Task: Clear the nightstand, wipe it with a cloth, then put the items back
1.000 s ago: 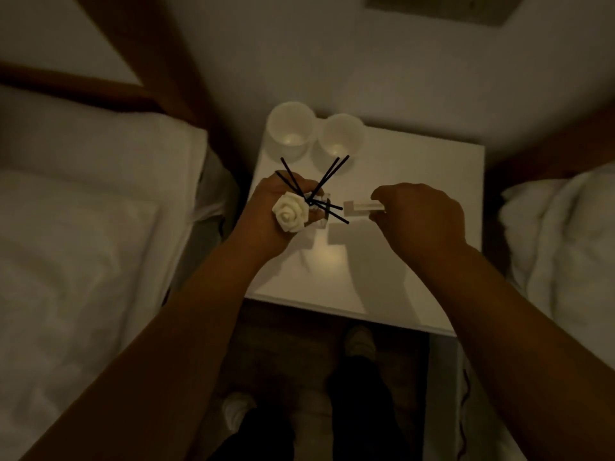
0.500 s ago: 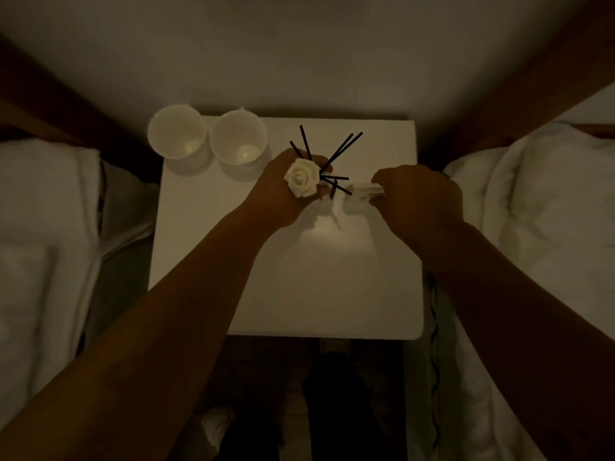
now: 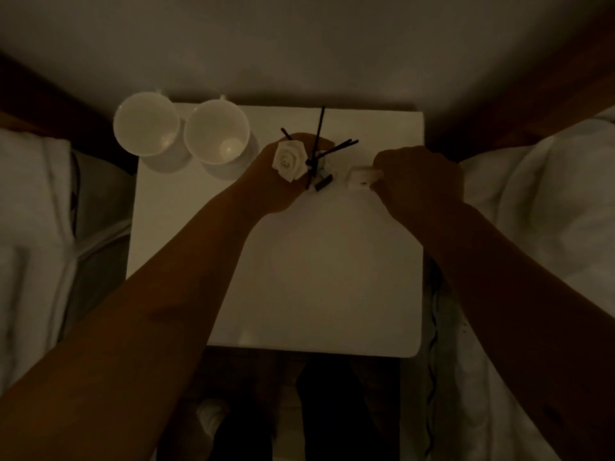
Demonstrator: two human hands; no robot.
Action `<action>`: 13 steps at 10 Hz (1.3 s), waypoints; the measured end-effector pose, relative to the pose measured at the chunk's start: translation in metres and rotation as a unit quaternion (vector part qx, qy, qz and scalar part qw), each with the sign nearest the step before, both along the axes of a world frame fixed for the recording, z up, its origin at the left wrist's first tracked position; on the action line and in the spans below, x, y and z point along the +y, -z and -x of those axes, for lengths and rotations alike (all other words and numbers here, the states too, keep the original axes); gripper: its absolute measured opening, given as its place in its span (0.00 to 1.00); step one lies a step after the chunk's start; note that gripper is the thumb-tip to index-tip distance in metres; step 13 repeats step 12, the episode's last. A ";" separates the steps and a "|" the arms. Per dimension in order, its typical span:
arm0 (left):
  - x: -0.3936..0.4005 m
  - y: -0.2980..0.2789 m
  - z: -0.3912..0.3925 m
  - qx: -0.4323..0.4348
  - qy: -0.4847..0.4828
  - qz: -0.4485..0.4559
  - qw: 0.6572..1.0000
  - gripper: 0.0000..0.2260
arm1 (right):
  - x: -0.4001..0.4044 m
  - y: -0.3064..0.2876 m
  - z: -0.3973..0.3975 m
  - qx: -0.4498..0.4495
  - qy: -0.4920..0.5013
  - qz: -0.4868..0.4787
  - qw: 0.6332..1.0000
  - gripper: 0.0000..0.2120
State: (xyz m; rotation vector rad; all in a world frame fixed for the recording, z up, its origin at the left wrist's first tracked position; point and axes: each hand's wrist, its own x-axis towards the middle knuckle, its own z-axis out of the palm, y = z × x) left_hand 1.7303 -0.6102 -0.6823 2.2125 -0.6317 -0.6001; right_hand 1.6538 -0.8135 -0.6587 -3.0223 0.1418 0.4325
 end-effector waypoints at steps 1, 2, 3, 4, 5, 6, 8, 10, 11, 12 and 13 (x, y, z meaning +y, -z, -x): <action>-0.002 0.000 0.001 0.016 -0.042 0.035 0.998 0.24 | -0.001 -0.001 -0.004 0.000 0.003 -0.019 1.000 0.11; -0.005 0.002 0.010 0.018 -0.124 0.067 0.990 0.27 | -0.001 -0.005 -0.003 0.004 0.000 -0.043 0.999 0.17; -0.008 0.009 0.018 0.015 -0.167 0.093 0.981 0.21 | -0.002 -0.007 0.000 -0.001 -0.014 -0.059 0.998 0.15; -0.007 0.015 0.018 0.023 -0.169 0.088 0.981 0.18 | -0.002 -0.004 0.000 -0.002 -0.016 -0.064 0.998 0.11; -0.007 0.018 0.015 0.033 -0.177 0.095 0.979 0.20 | -0.001 -0.002 -0.005 -0.017 -0.012 -0.051 0.998 0.11; -0.006 0.018 0.013 0.012 -0.171 0.081 0.982 0.20 | 0.001 -0.001 -0.013 -0.023 -0.007 -0.039 0.999 0.11; -0.009 0.023 0.003 -0.066 -0.152 -0.054 0.985 0.21 | 0.003 -0.001 -0.026 -0.045 0.004 -0.045 0.998 0.11; -0.010 0.023 0.000 -0.072 -0.139 -0.060 0.986 0.21 | 0.005 0.003 -0.030 -0.040 0.015 -0.033 0.999 0.13; -0.007 0.016 0.003 -0.027 -0.161 -0.011 0.987 0.25 | 0.007 0.006 -0.030 -0.032 0.024 -0.025 0.999 0.20; -0.001 0.008 0.016 0.041 -0.189 0.015 0.981 0.32 | 0.009 0.003 -0.022 -0.040 0.031 0.005 0.999 0.35; -0.001 0.008 0.016 0.041 -0.189 0.015 0.981 0.32 | 0.009 0.003 -0.022 -0.040 0.031 0.005 0.999 0.35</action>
